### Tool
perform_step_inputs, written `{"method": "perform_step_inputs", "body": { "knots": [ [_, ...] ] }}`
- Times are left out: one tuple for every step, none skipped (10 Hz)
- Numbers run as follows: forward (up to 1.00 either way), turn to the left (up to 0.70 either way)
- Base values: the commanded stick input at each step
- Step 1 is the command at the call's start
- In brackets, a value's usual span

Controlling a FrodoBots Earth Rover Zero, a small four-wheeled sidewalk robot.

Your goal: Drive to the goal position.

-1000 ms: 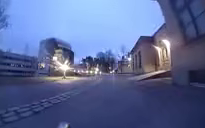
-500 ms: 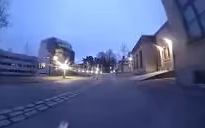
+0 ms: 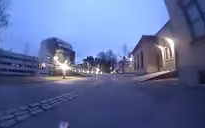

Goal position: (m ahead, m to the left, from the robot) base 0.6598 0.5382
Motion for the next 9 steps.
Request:
{"method": "perform_step_inputs", "body": {
  "knots": [
    [0.5, 0.0],
    [0.5, 0.0],
    [0.5, 0.0],
    [0.5, 0.0],
    [0.5, 0.0],
    [0.5, 0.0],
    [0.5, 0.0],
    [0.5, 0.0],
    [0.5, 0.0]
  ]
}}
